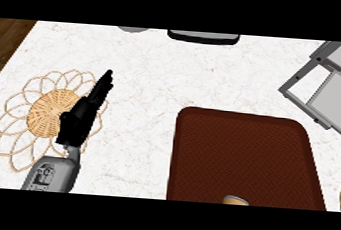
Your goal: Pick the lemon from the tray and place it in the tiered shelf
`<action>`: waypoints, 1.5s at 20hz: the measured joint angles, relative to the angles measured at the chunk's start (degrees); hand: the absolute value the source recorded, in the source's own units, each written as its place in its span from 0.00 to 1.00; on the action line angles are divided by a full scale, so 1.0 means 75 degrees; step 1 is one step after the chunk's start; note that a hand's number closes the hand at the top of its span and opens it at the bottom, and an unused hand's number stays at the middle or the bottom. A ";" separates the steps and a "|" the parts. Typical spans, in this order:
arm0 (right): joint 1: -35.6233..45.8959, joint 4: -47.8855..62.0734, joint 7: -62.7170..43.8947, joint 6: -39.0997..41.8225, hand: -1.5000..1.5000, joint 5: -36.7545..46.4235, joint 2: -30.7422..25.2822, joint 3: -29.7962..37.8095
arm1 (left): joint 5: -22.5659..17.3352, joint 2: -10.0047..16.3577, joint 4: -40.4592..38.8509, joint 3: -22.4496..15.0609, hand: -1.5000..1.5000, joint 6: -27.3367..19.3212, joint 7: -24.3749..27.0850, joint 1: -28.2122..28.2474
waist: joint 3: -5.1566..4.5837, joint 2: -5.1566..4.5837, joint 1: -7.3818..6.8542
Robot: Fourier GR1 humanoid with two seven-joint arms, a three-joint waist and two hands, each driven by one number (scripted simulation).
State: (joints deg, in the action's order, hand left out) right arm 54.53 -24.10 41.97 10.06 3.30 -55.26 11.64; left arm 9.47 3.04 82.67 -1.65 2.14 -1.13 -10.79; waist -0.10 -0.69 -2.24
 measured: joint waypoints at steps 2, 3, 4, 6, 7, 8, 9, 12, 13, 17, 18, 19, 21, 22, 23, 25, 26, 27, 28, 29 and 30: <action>-0.0008 0.0260 0.0036 -0.0342 0.00 0.0145 0.0018 0.0008 | -0.0009 0.0049 -0.0027 0.0037 0.50 0.0024 0.0101 0.0048 | -0.0006 0.0009 0.0010; 0.0088 0.0401 -0.0019 -0.0437 0.00 0.0235 -0.0018 -0.0009 | -0.0002 0.0036 -0.0004 0.0015 0.50 0.0026 0.0096 0.0062 | 0.0000 0.0004 -0.0002; 0.0117 0.0547 0.0023 -0.0554 0.00 0.0302 -0.0020 -0.0005 | 0.0013 0.0011 0.0031 -0.0004 0.50 0.0005 0.0035 0.0004 | 0.0002 0.0000 -0.0009; 0.0235 0.0851 0.0015 -0.0446 0.00 0.0319 -0.0132 0.0074 | -0.0049 0.0066 0.0100 0.0050 0.50 0.0065 -0.0072 -0.0066 | 0.0014 -0.0010 -0.0018; 0.0292 0.0987 0.0018 -0.0348 0.00 0.0320 -0.0174 0.0108 | -0.0032 0.0032 0.0110 0.0006 0.50 0.0061 -0.0028 -0.0017 | 0.0019 -0.0016 -0.0028; 0.0344 0.1106 0.0014 -0.0271 0.00 0.0286 -0.0167 0.0167 | -0.0019 0.0036 0.0105 0.0001 0.50 0.0060 -0.0001 0.0001 | 0.0019 -0.0017 -0.0028; 0.0390 0.1219 0.0007 -0.0135 0.00 0.0266 -0.0222 0.0212 | -0.0032 0.0057 0.0173 -0.0006 0.50 0.0091 -0.0022 0.0058 | 0.0022 -0.0021 -0.0043; 0.0601 0.1450 -0.0171 0.0404 0.00 0.0137 -0.0336 0.0362 | -0.0087 0.0071 0.0179 0.0037 0.50 0.0125 -0.0075 0.0025 | 0.0028 -0.0027 -0.0036; 0.0639 0.1503 -0.0180 0.0558 0.00 0.0093 -0.0341 0.0413 | -0.0074 0.0053 0.0137 0.0041 0.50 0.0099 -0.0058 0.0000 | 0.0026 -0.0024 -0.0022; 0.0898 0.1649 -0.0433 0.1261 0.00 0.0019 -0.0478 0.0503 | 0.0081 -0.0070 0.0082 -0.0059 0.50 -0.0059 -0.0112 -0.0084 | 0.0029 -0.0024 -0.0014; 0.0967 0.1667 -0.0477 0.1394 0.00 0.0019 -0.0495 0.0511 | 0.0081 -0.0077 -0.0022 -0.0037 0.50 -0.0068 -0.0063 -0.0119 | 0.0031 -0.0030 -0.0015; 0.1025 0.1703 -0.0550 0.1577 0.00 -0.0007 -0.0571 0.0544 | 0.0121 -0.0101 -0.0021 -0.0085 0.50 -0.0085 -0.0018 -0.0049 | 0.0030 -0.0030 -0.0017; 0.1104 0.1779 -0.0665 0.1768 0.00 -0.0101 -0.0613 0.0657 | 0.0052 -0.0044 -0.0018 -0.0014 0.50 -0.0022 -0.0090 -0.0113 | 0.0029 -0.0025 -0.0009; 0.1179 0.1838 -0.0772 0.1843 0.00 -0.0168 -0.0656 0.0736 | 0.0038 -0.0028 -0.0025 -0.0001 0.50 -0.0002 -0.0071 -0.0114 | 0.0031 -0.0029 -0.0019; 0.1295 0.1909 -0.0961 0.1953 0.00 -0.0262 -0.0742 0.0837 | 0.0030 -0.0027 -0.0010 0.0002 0.50 0.0003 -0.0063 -0.0106 | 0.0031 -0.0029 -0.0024; 0.1449 0.2139 -0.1309 0.2227 0.00 -0.0563 -0.0951 0.1148 | 0.0030 -0.0029 0.0010 -0.0014 0.50 0.0016 -0.0074 -0.0084 | 0.0032 -0.0029 -0.0023; 0.1564 0.2248 -0.1552 0.2293 0.00 -0.0703 -0.1056 0.1293 | 0.0032 -0.0047 0.0027 -0.0026 0.50 0.0008 -0.0079 -0.0084 | 0.0034 -0.0032 -0.0032; 0.1671 0.2363 -0.1786 0.2386 0.00 -0.0867 -0.1200 0.1461 | 0.0035 -0.0044 0.0023 -0.0024 0.50 0.0007 -0.0052 -0.0083 | 0.0035 -0.0036 -0.0033; 0.1790 0.2448 -0.2051 0.2341 0.00 -0.0979 -0.1295 0.1581 | 0.0025 -0.0011 0.0068 -0.0013 0.50 0.0034 -0.0128 -0.0131 | 0.0035 -0.0037 -0.0049; 0.1876 0.2524 -0.2300 0.2333 0.00 -0.1082 -0.1441 0.1690 | 0.0020 0.0009 0.0058 0.0001 0.50 0.0049 -0.0123 -0.0155 | 0.0035 -0.0046 -0.0057; 0.1895 0.2583 -0.2470 0.2316 0.00 -0.1158 -0.1567 0.1774 | 0.0019 0.0012 0.0040 0.0019 0.50 0.0039 -0.0140 -0.0199 | 0.0037 -0.0059 -0.0063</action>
State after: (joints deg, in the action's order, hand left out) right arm 68.74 -4.73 23.45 27.43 -5.38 -67.01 24.94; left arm 9.61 3.13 82.97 -1.51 2.43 -2.18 -12.28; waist 0.18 -1.13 -2.71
